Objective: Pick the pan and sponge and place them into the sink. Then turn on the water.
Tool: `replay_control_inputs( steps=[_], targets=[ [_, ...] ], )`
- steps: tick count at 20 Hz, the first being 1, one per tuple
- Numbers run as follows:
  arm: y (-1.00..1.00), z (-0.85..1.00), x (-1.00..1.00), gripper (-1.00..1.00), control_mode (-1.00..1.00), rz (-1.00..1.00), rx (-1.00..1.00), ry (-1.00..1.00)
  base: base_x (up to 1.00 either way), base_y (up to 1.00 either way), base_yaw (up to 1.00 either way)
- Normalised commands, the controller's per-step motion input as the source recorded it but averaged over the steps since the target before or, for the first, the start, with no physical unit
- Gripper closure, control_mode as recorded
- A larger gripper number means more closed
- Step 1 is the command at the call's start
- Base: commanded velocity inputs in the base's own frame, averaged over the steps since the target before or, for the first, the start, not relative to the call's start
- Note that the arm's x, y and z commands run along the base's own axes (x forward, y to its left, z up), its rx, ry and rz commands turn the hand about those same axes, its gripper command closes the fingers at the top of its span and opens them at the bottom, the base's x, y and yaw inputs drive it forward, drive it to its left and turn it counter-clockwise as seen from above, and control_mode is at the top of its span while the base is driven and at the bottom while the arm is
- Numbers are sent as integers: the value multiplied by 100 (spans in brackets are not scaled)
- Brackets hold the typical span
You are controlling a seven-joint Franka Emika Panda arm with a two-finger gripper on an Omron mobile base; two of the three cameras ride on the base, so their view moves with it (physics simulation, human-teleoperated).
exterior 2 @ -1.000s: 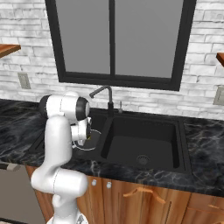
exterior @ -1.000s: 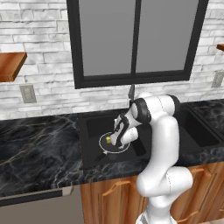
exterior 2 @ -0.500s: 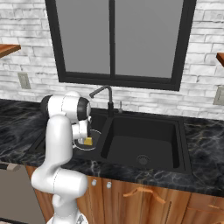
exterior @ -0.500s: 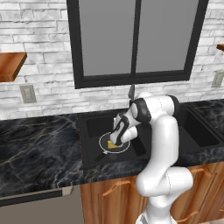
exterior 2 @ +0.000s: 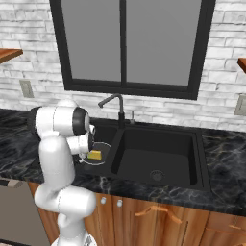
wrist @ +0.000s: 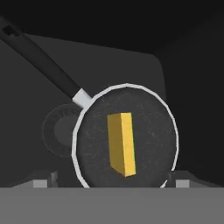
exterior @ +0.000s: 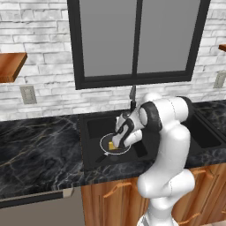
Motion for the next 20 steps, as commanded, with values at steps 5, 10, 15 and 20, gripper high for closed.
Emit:
replay_control_inputs(
  steps=[5, 10, 15, 20],
  targets=[
    [-21, 63, -89, -100, -100, -8, 9, 0, 0, 0, 0],
    [-43, 89, -41, -100, -100, -17, 11, 2, 0, 0, 0],
    [-59, 100, 3, -100, -100, -27, 13, 13, 0, 0, 0],
    [-59, 92, 9, -100, -100, -27, 14, 14, 0, 0, 0]
  ],
)
